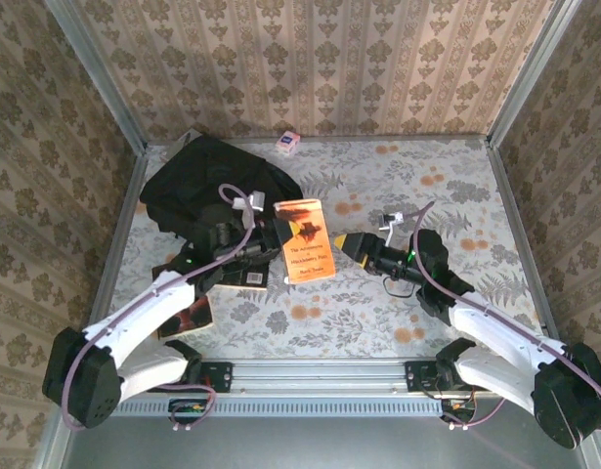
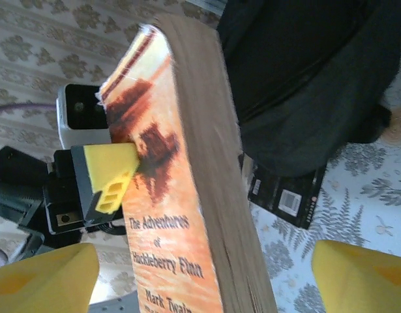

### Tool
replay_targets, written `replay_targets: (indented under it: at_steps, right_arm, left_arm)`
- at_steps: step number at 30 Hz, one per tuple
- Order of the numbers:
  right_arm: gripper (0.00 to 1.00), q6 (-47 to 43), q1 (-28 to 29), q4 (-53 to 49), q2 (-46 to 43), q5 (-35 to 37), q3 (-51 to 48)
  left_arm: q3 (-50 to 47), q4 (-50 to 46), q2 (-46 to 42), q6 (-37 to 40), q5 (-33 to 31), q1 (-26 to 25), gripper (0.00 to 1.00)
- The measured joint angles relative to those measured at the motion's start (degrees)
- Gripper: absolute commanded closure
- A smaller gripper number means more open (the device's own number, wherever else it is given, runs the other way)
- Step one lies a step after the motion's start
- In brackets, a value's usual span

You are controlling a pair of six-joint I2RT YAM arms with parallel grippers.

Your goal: Pack books, pencil case, and school supplies into a backpack

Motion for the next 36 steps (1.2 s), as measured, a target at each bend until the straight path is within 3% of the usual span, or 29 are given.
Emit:
replay_targets:
  at_steps: [10, 19, 21, 24, 30, 33, 36]
  right_arm:
    - [0.04, 6.27, 8.96, 11.69, 8.0, 6.43, 0.59]
    - [0.07, 10.91, 13.73, 28.89, 20.52, 11.69, 6.14]
    - [0.13, 11.45, 14.14, 31.58, 21.99, 12.72, 7.3]
    - [0.31, 12.15, 14.27, 34.75, 23.12, 14.34, 8.24]
    - [0.76, 13.22, 14.34, 37.92, 26.32, 16.94, 9.86]
    - [0.92, 12.68, 14.38, 37.59, 26.16, 17.97, 9.97]
    - [1.0, 11.06, 14.53, 34.03, 24.26, 18.69, 9.92]
  left_arm:
    - [0.07, 4.0, -8.02, -6.12, -14.93, -0.11, 1.0]
    - [-1.42, 7.52, -9.42, -9.94, -20.76, -0.94, 1.0]
    - [-1.92, 7.58, -9.57, -10.45, -21.33, -1.03, 1.0]
    - [-2.62, 7.69, -9.92, -11.13, -22.25, -1.16, 1.0]
    - [-2.73, 7.72, -10.45, -12.13, -23.5, -1.2, 1.0]
    - [-2.73, 6.75, -10.43, -12.17, -24.15, -1.18, 0.83]
    - [-2.73, 5.27, -10.45, -11.78, -24.17, -1.18, 0.47]
